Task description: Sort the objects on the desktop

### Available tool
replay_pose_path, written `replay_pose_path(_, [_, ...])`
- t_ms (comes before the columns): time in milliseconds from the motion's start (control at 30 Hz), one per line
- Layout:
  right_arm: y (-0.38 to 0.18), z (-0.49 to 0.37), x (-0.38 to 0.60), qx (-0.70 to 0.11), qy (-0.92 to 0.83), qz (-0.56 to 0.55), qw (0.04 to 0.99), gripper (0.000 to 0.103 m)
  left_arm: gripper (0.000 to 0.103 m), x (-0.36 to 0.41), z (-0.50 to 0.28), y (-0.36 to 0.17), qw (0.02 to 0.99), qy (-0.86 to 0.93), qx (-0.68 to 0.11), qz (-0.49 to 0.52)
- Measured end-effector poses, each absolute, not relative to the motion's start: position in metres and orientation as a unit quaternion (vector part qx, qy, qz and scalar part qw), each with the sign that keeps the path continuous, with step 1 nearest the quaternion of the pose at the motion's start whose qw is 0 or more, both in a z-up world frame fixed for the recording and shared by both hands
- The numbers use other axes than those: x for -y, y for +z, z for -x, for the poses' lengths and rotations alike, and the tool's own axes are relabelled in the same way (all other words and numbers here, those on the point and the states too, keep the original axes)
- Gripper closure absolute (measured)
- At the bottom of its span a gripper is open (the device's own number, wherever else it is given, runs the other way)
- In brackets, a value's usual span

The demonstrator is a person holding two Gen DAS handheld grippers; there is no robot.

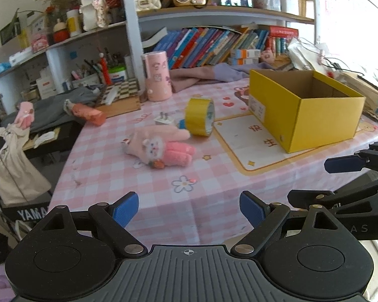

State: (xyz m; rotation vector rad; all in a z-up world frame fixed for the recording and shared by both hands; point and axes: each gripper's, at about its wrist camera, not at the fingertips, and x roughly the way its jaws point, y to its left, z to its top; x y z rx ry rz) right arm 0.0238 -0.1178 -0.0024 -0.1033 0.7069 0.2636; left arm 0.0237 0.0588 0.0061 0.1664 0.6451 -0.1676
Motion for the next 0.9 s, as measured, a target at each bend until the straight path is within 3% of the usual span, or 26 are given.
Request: replay_pose_path(900, [-0.009,-0.076,0.087,-0.364,0.192,0.070,0.909,0.034,0.013,-0.088,-0.057,-0.003,0.936,-0.028,-0.347,-0.043])
